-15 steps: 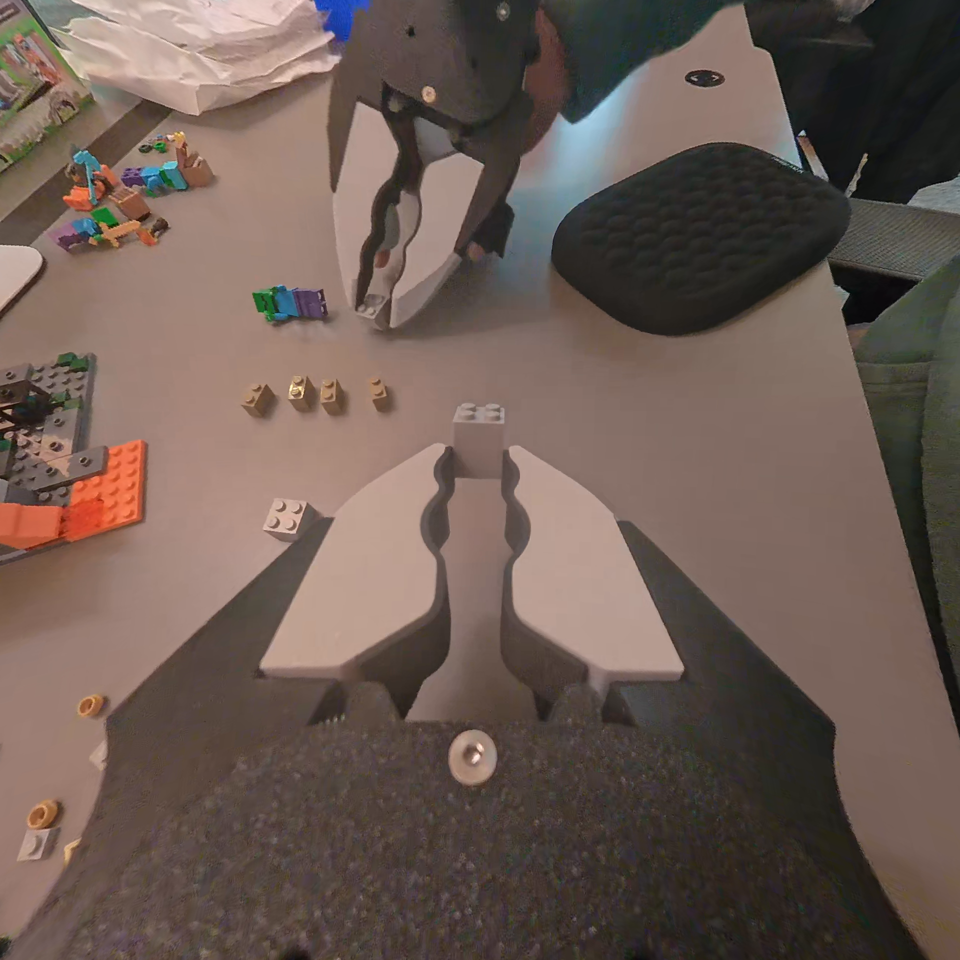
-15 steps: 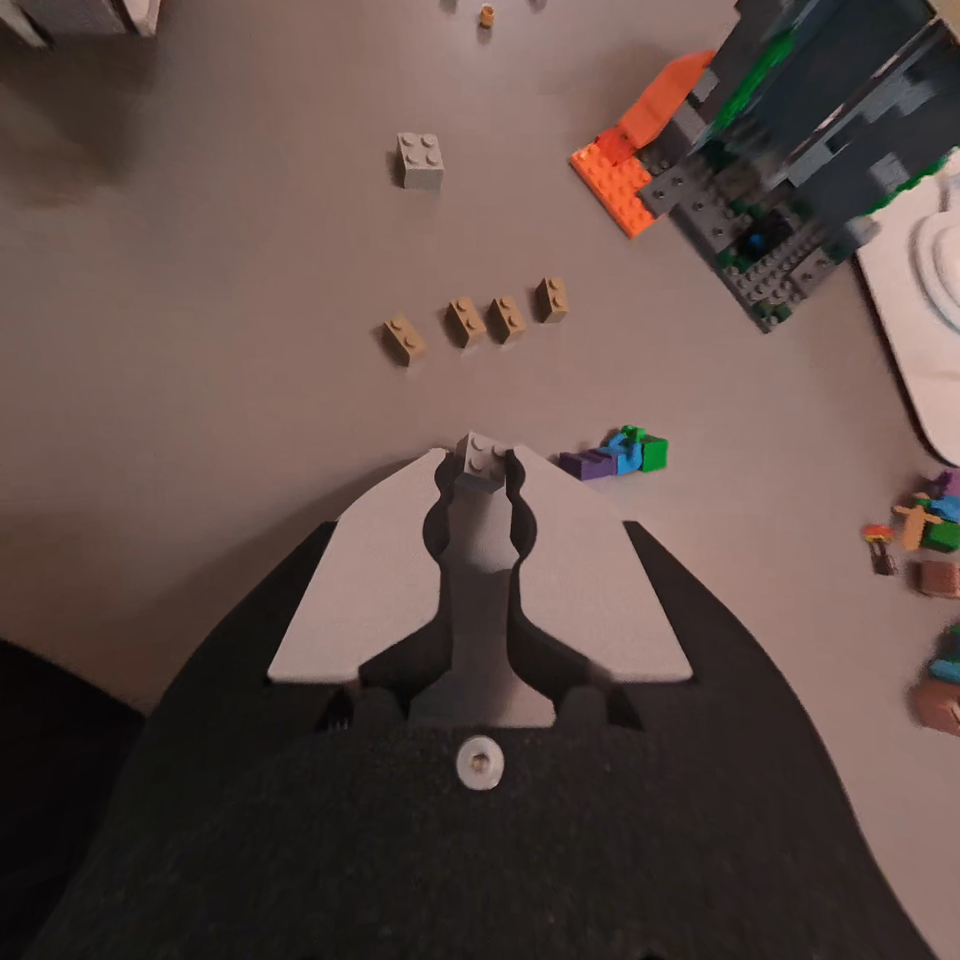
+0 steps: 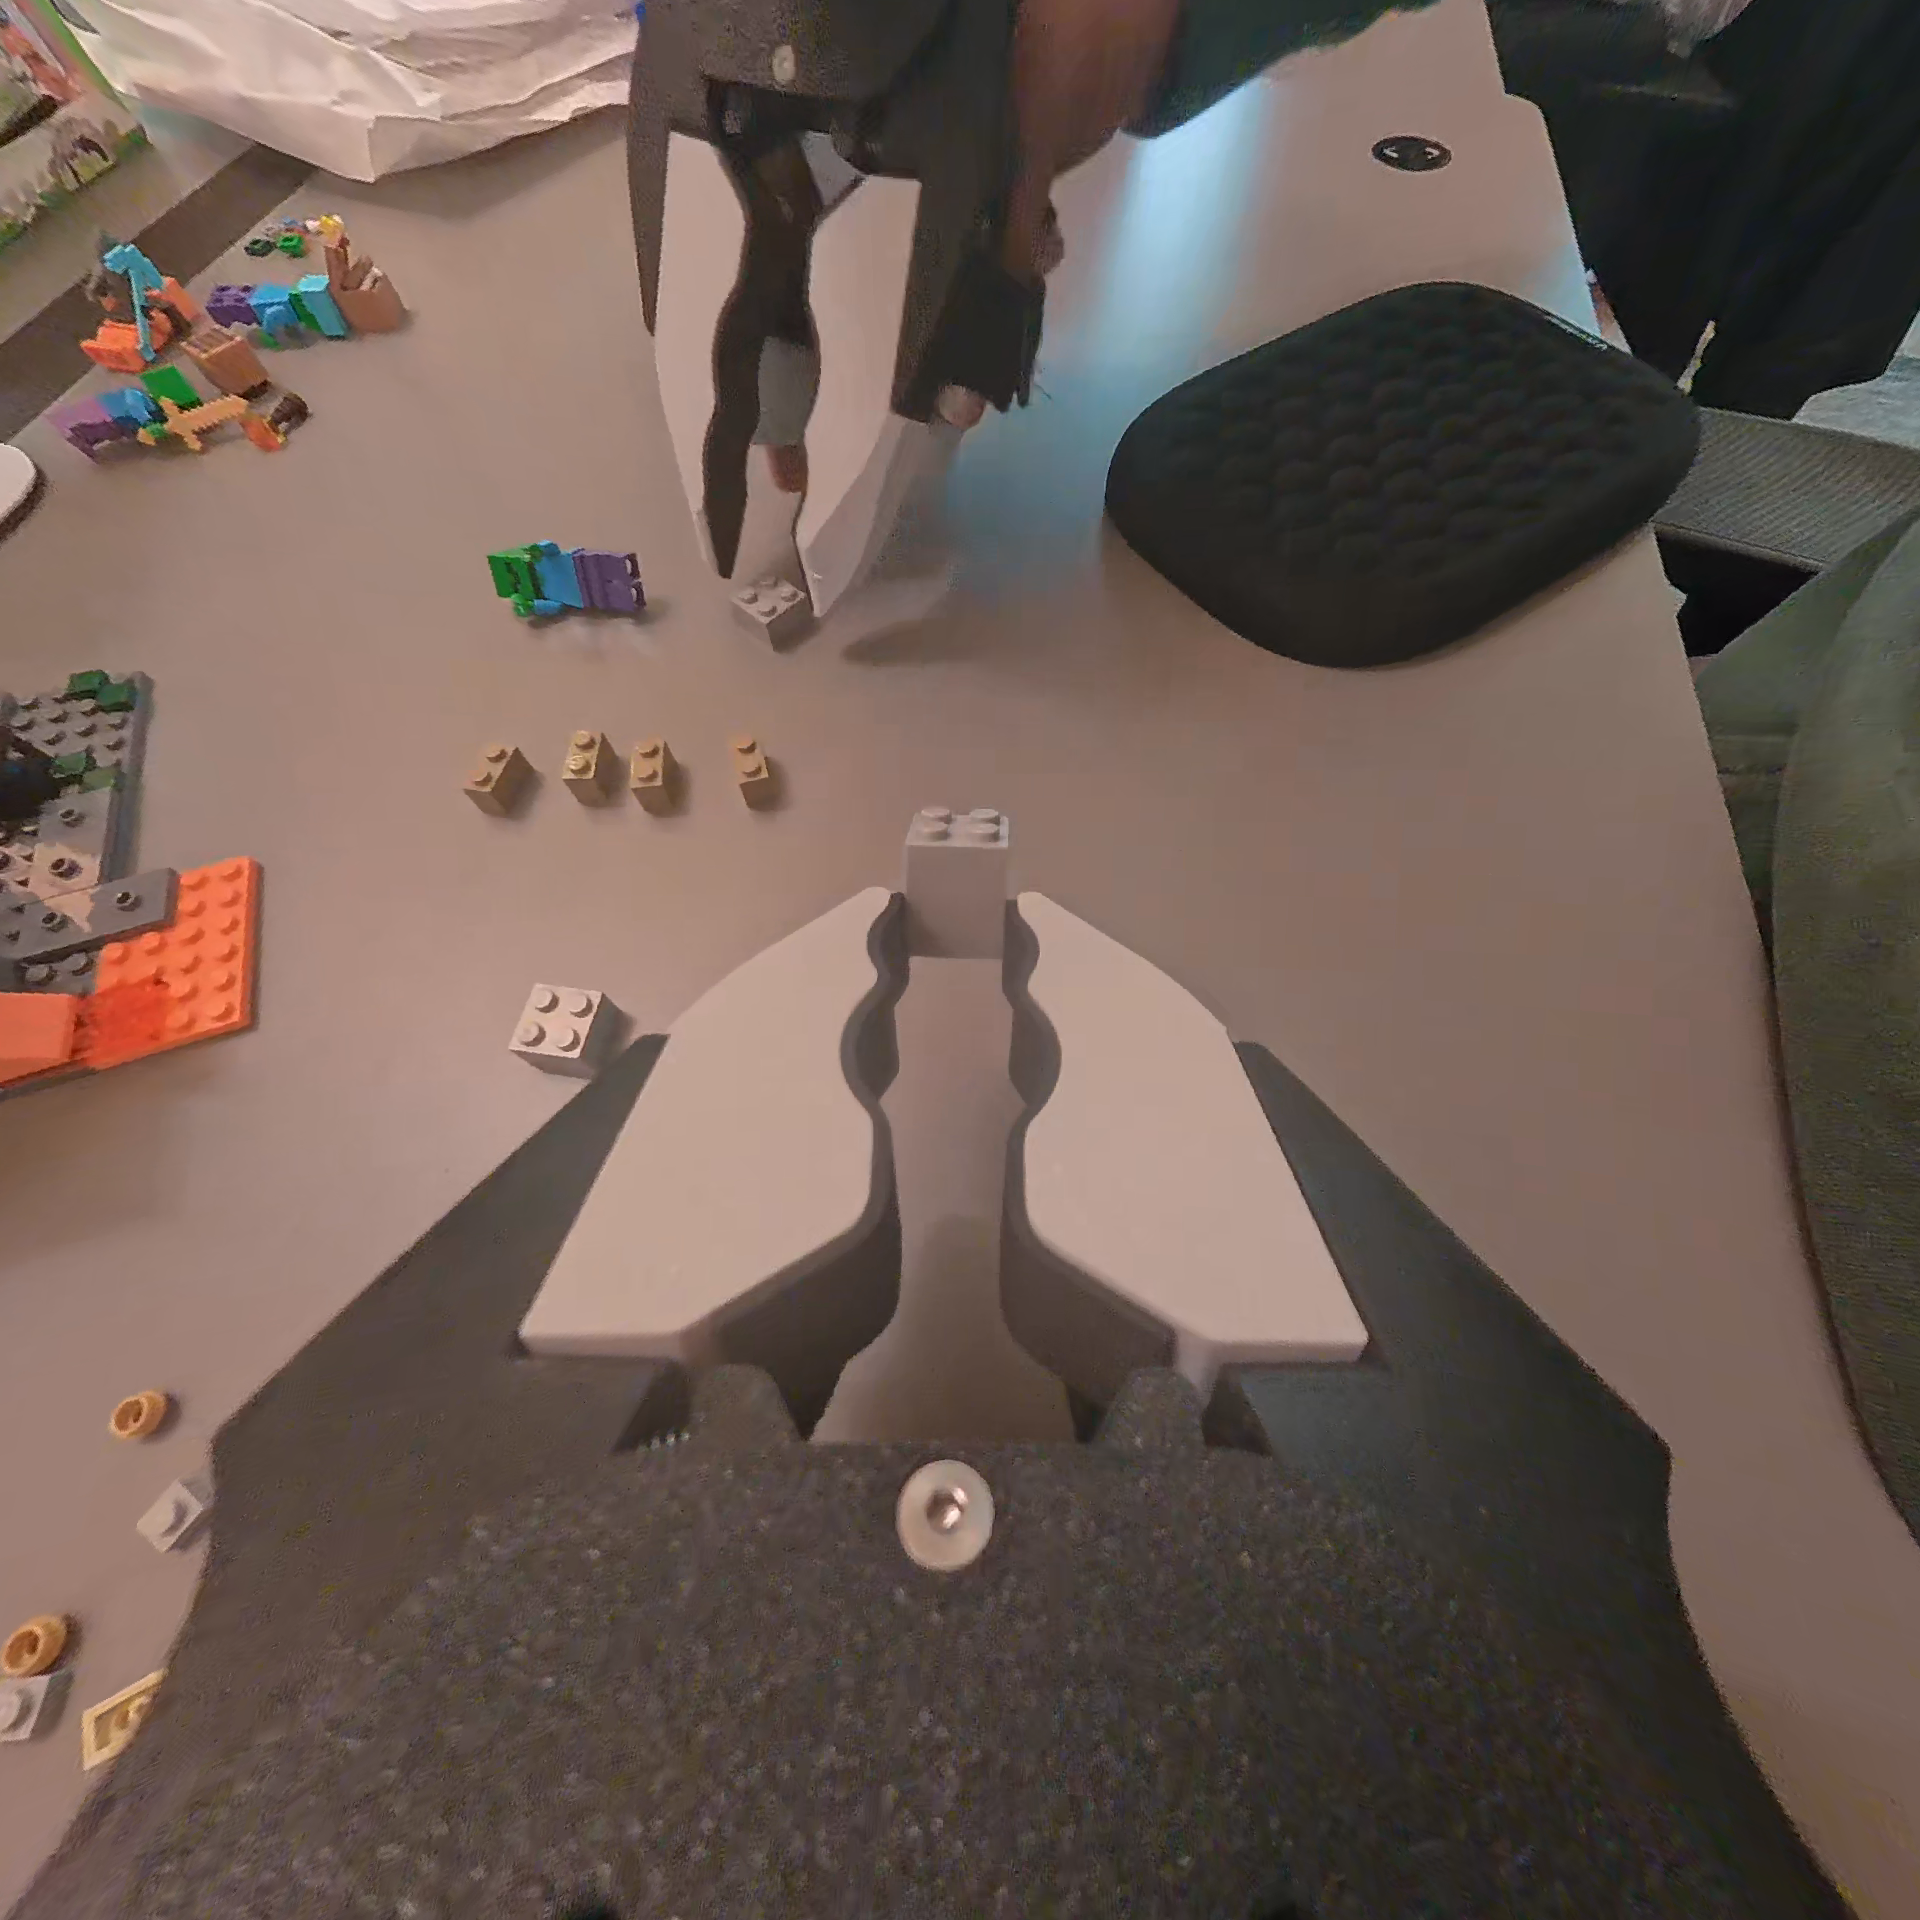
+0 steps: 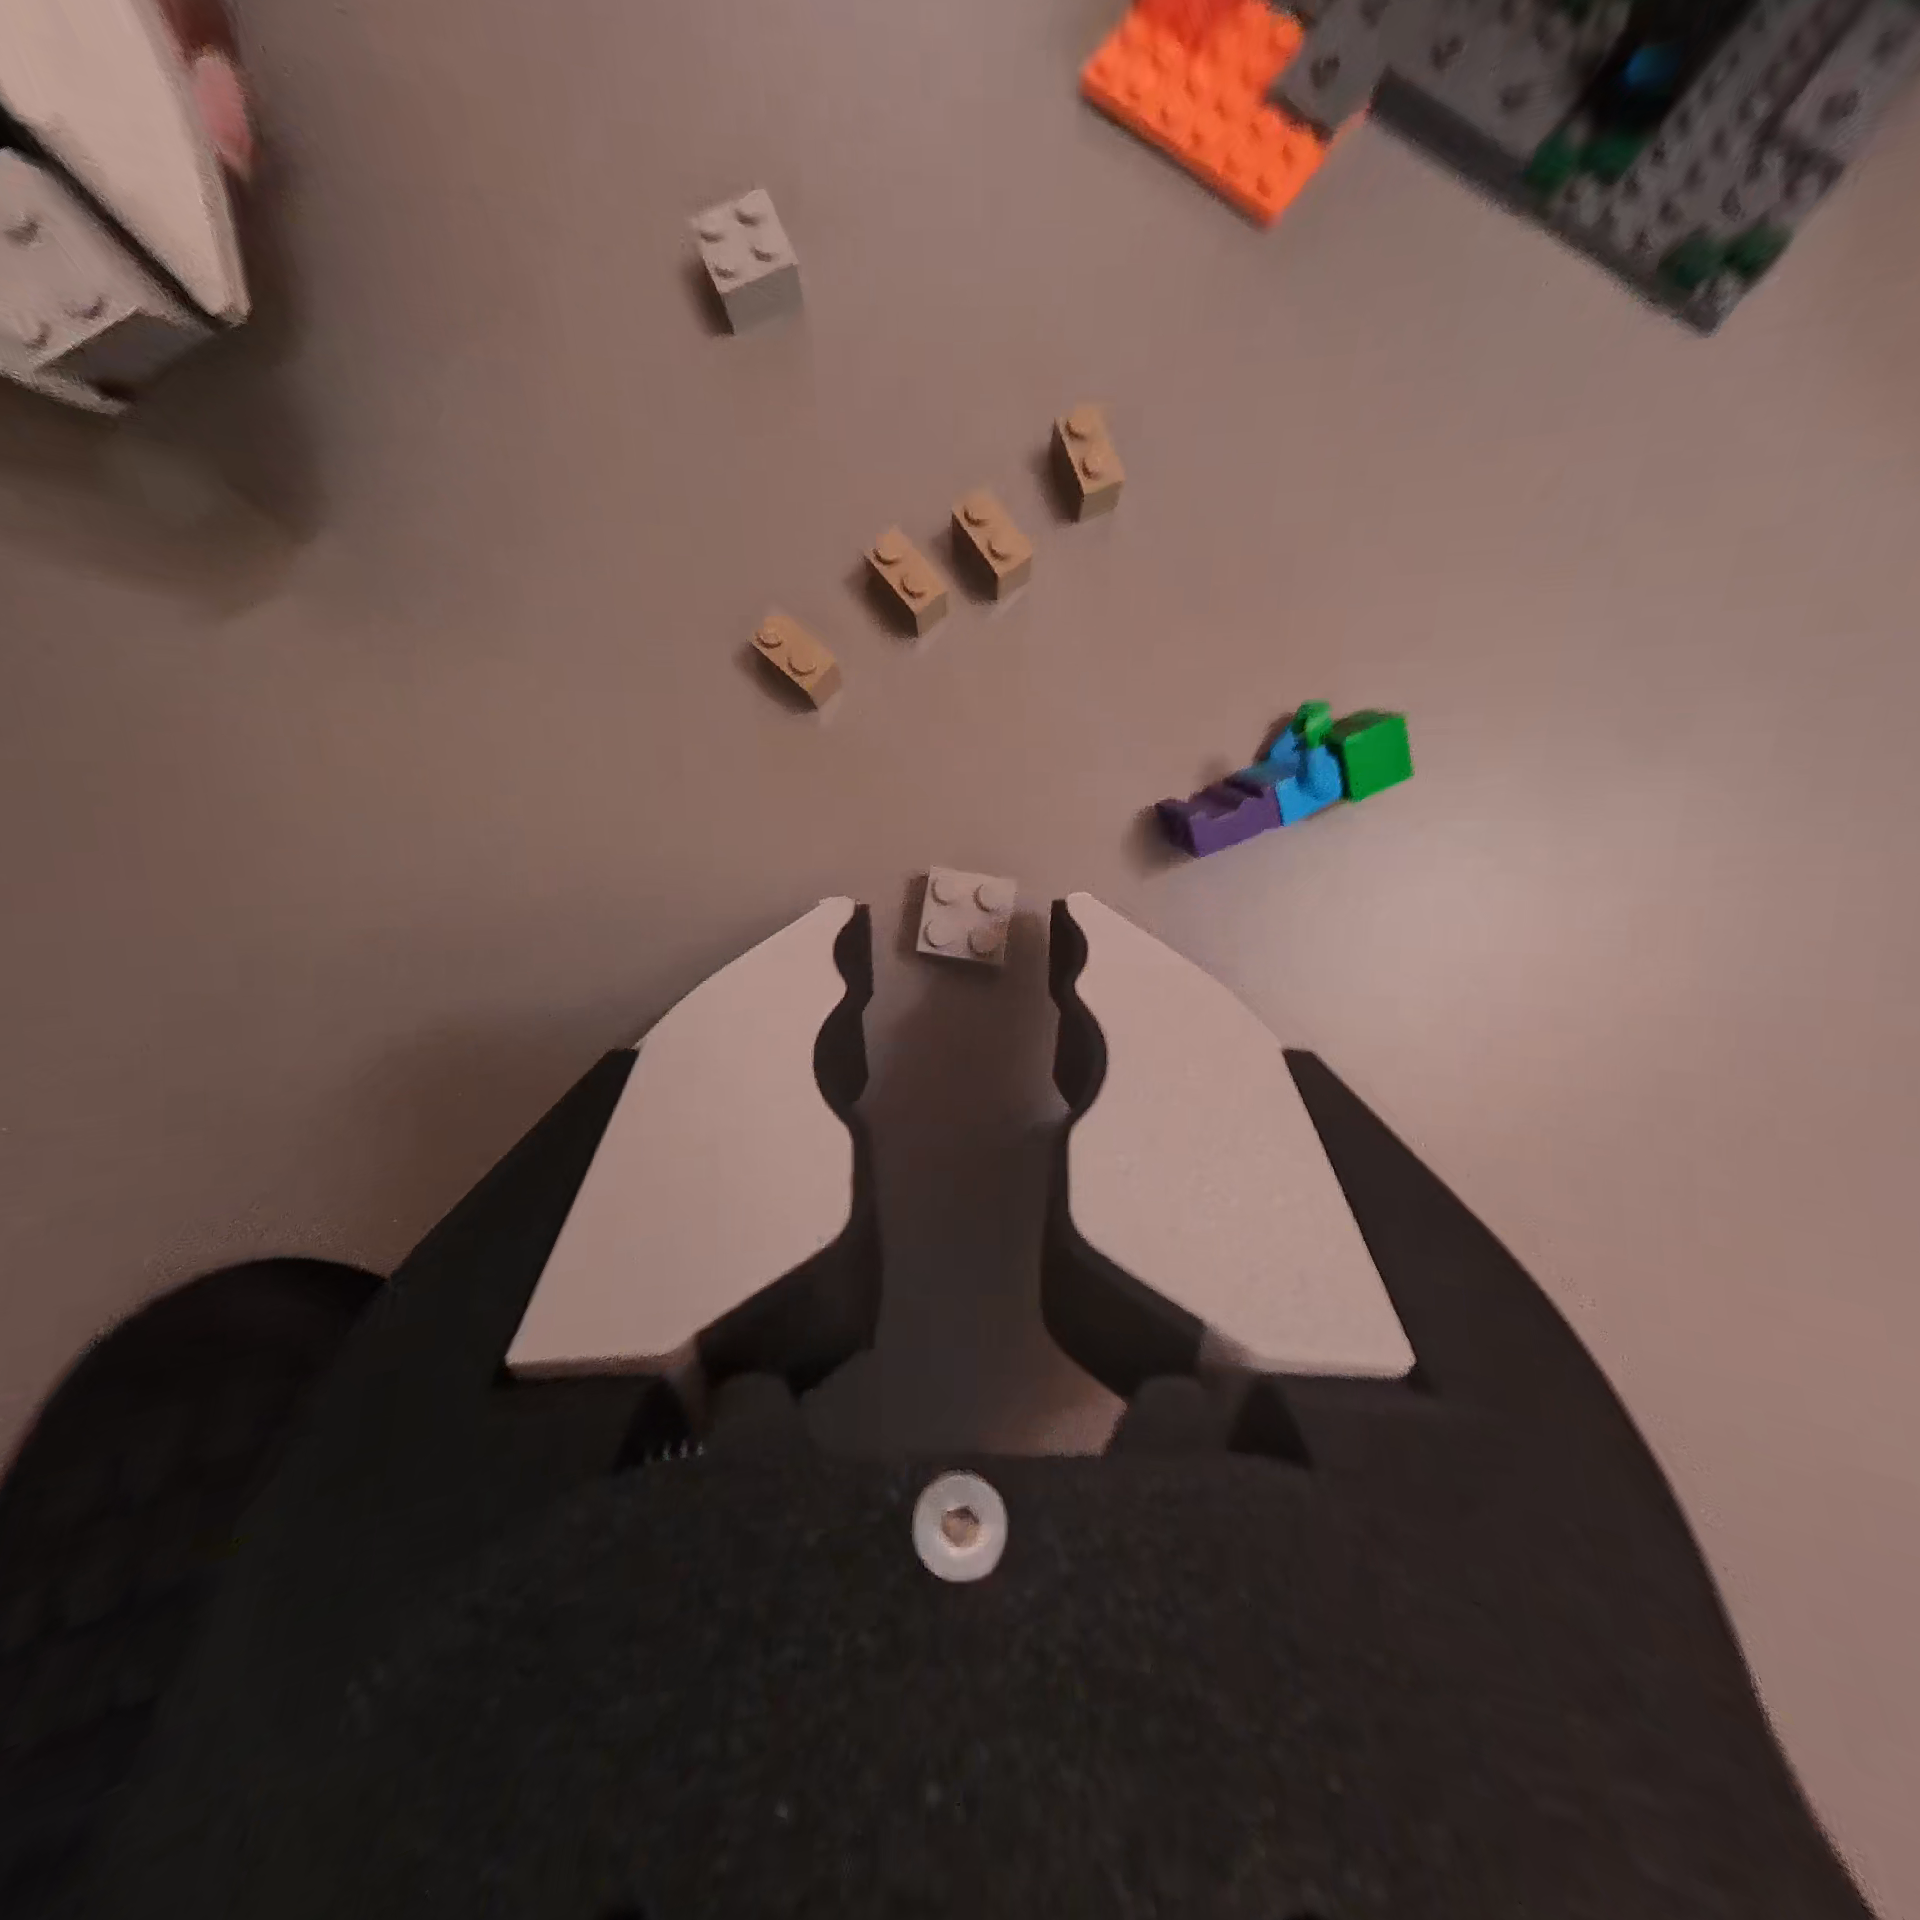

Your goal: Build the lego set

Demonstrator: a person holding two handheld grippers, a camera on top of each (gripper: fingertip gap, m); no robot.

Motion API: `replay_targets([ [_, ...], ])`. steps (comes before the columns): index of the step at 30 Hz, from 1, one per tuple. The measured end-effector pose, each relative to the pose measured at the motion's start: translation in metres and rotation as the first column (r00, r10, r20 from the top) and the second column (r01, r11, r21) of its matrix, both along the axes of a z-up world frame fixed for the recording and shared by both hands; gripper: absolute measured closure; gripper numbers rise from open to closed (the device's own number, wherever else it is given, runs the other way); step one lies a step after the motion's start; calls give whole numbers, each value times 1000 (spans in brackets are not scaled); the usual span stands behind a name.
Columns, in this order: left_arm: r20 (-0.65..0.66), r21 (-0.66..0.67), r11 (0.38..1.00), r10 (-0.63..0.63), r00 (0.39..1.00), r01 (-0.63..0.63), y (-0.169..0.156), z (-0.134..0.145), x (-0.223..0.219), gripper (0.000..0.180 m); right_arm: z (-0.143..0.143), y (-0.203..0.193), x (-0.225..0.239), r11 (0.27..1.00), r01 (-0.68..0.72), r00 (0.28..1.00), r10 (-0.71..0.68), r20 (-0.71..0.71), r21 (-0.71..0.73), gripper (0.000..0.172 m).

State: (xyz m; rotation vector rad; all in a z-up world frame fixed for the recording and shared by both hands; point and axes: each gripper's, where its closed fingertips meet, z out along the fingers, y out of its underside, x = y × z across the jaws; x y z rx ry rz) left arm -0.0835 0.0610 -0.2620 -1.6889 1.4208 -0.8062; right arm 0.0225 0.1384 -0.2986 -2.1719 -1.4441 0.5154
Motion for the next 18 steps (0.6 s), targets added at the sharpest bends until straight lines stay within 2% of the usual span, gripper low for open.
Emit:
replay_targets([
  [3, 6, 0, 1000, 5, 1000, -5, 1, 1, 0, 164, 2, 0, -2, 993, 80, 997, -78, 21, -89, 144],
  [12, 21, -9, 1000, 7, 1000, -7, 1, 4, -1, 164, -6, 0, -4, 996, 61, 996, -57, 63, -62, 156],
  [15, 34, -12, 1000, -2, 999, 3, 0, 6, -1, 164, 28, -13, -33, 994, -105, 984, 108, -142, 33, 156],
  [18, 64, -24, 999, -21, 998, 22, -4, 11, 1, 164, 81, -42, -73, 951, -255, 890, 301, -342, 174, 156],
])
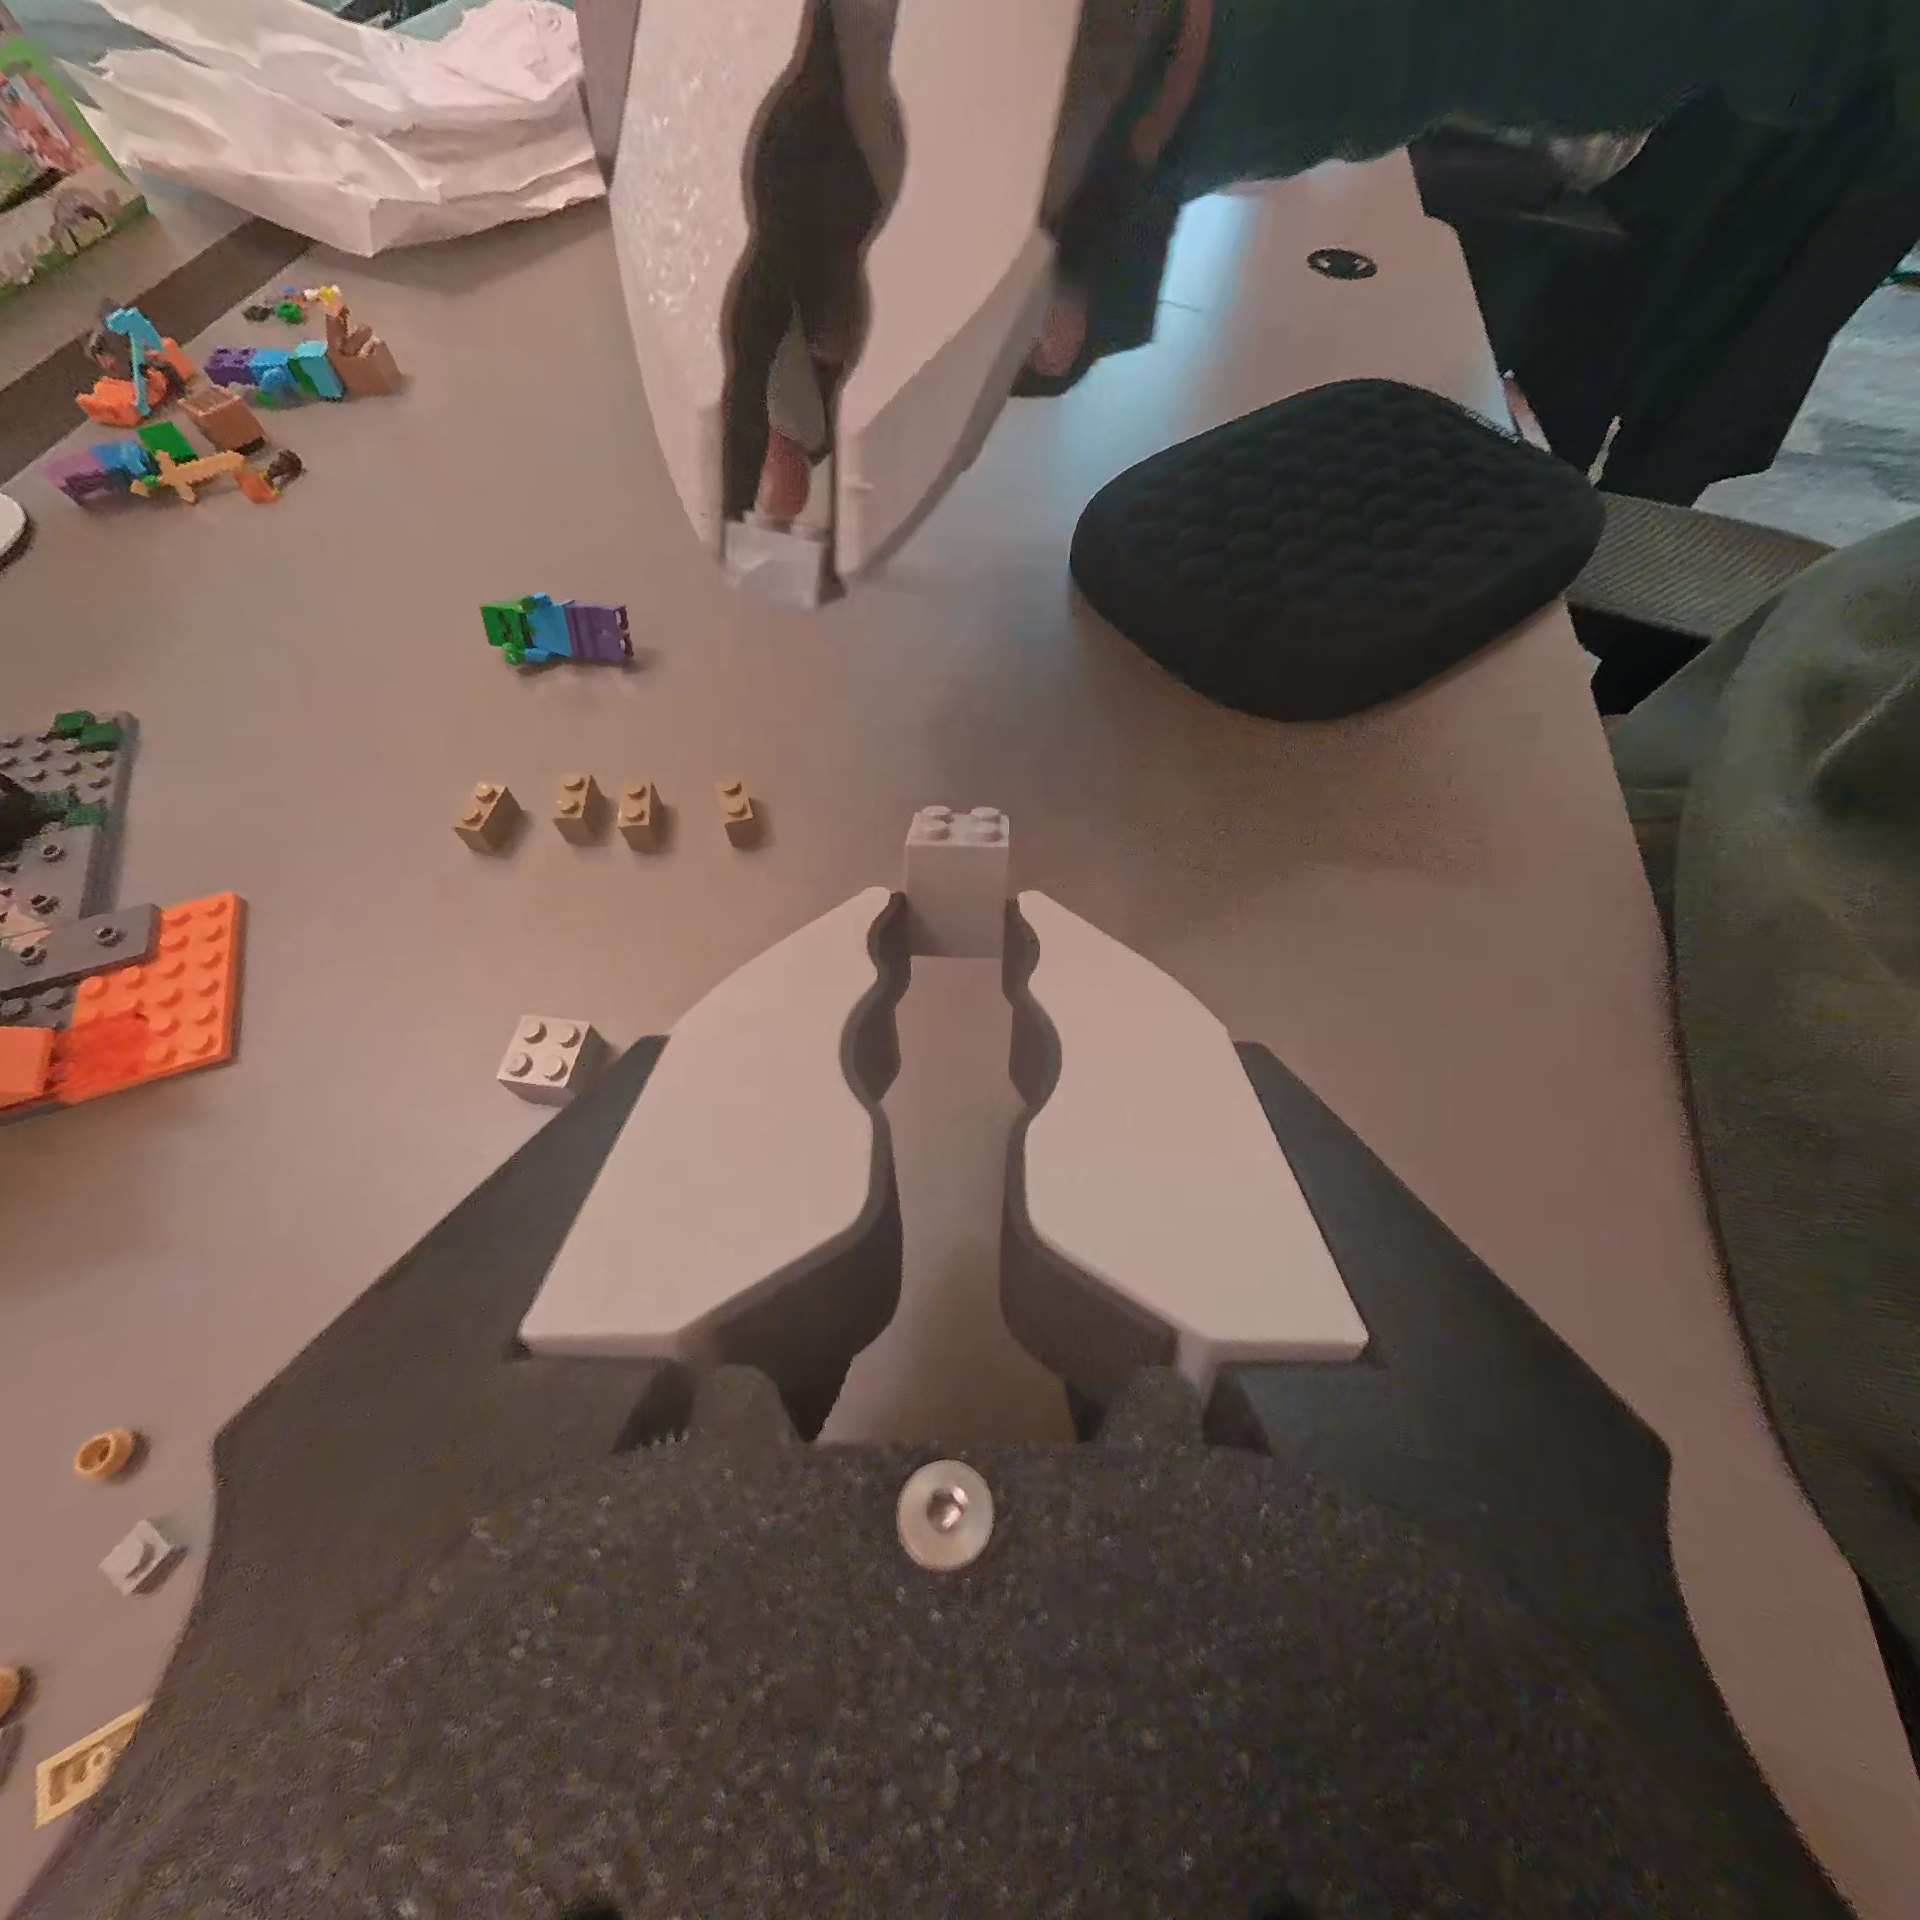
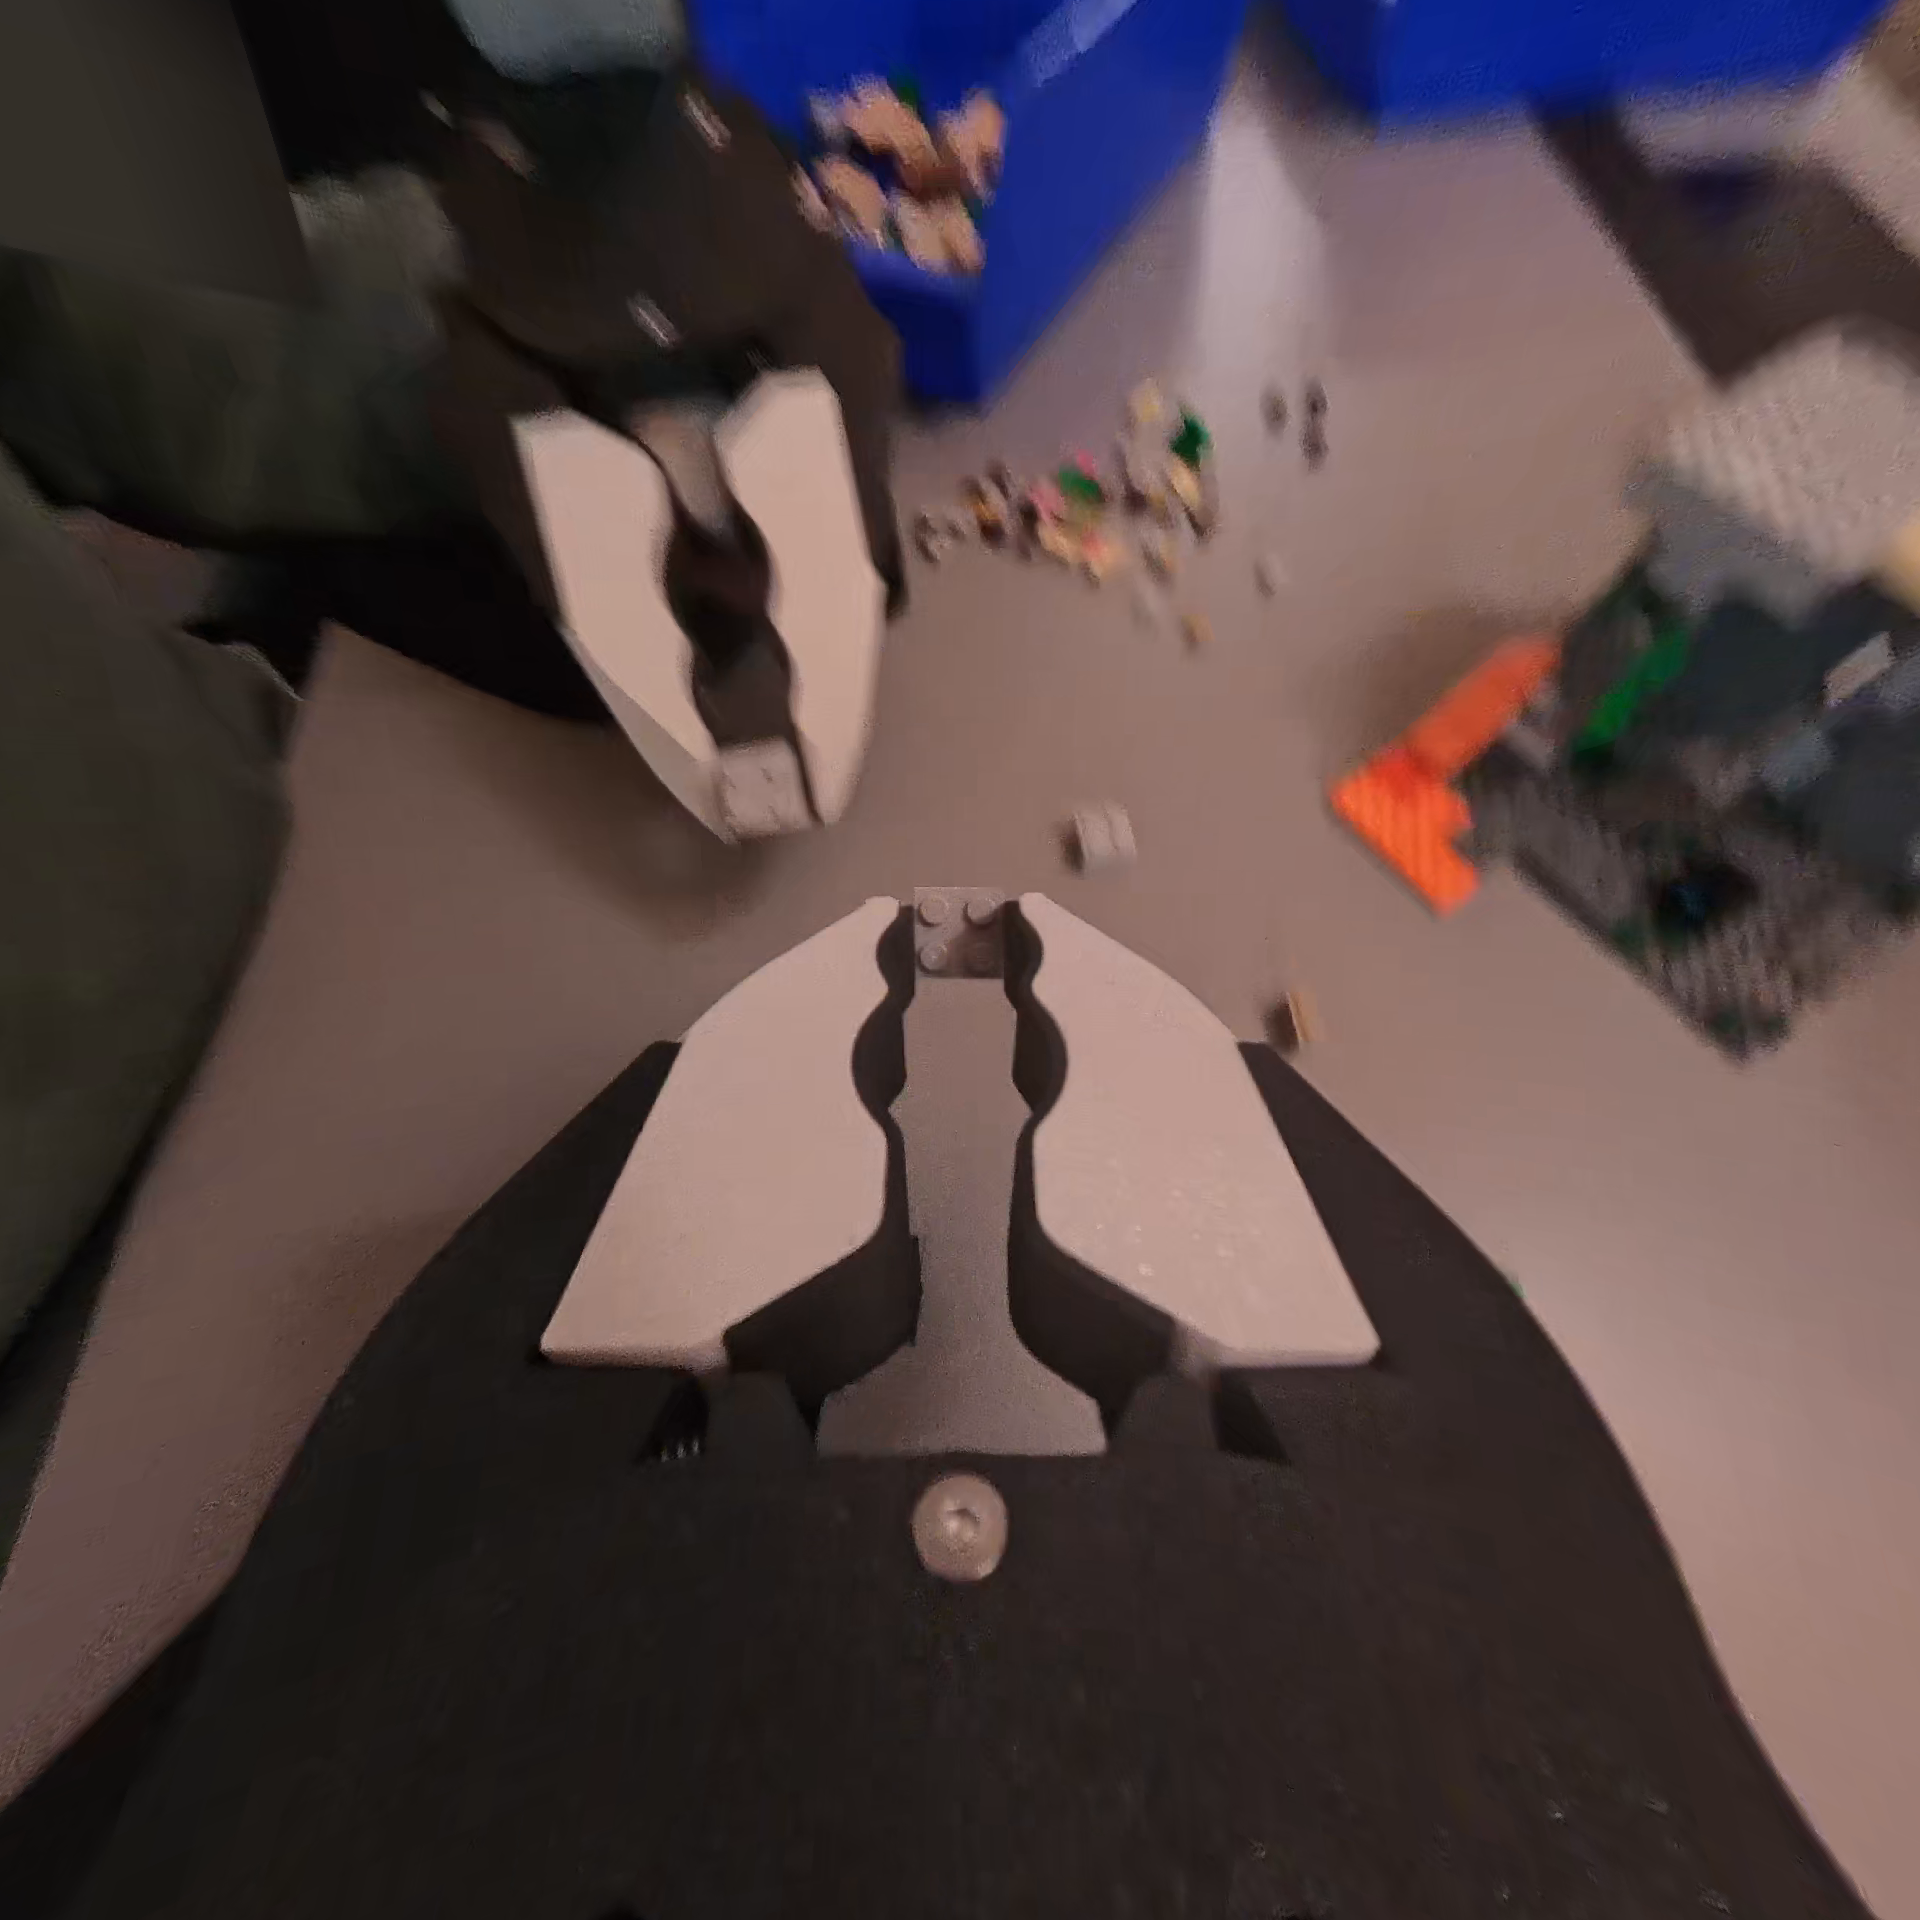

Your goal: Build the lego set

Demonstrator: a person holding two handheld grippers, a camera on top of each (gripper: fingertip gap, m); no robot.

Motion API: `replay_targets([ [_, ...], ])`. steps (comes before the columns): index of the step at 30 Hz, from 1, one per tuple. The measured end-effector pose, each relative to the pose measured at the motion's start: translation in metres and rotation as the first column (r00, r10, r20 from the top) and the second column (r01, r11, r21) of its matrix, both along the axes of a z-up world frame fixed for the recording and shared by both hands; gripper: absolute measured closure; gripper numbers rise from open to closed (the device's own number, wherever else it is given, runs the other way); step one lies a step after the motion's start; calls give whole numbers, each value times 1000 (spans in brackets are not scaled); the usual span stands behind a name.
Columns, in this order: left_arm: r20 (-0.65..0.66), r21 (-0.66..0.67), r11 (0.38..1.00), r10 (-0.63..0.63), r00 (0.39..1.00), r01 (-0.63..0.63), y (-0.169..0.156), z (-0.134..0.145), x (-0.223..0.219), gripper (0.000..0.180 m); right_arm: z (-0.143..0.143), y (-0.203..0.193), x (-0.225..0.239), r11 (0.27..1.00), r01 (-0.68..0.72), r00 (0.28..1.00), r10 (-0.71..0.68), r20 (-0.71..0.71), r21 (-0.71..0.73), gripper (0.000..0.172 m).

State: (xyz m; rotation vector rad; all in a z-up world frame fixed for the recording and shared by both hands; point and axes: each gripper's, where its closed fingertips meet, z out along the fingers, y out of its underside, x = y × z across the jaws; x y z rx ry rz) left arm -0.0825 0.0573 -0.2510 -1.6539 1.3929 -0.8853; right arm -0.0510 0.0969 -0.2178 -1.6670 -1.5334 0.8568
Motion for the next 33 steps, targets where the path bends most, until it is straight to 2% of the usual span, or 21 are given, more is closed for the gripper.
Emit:
replay_targets([
  [2, 8, 7, 1000, -6, 1000, 6, -1, 2, 1, 163, 10, -19, -18, 997, -83, 996, 83, -19, 9, 156],
  [5, 14, 13, 1000, -8, 1000, 8, -2, 3, 1, 164, 8, -38, -34, 988, -155, 987, 156, -35, 17, 156],
  [18, 24, 12, 999, -36, 999, 36, -7, 6, 2, 164, -2, -48, -38, 984, -176, 984, 174, -48, -40, 156],
  [21, 78, 6, 999, -47, 996, 47, -9, 15, 2, 164, 6, -49, -38, 980, -187, 979, 181, -92, -62, 156],
  [28, 46, 54, 997, -65, 997, 62, -14, 12, 5, 165, 1, -55, -36, 974, -216, 975, 212, -60, -62, 156],
  [33, 98, 56, 997, -56, 994, 51, -13, 21, 6, 165, 8, -55, -36, 975, -218, 971, 211, -113, -54, 155],
])
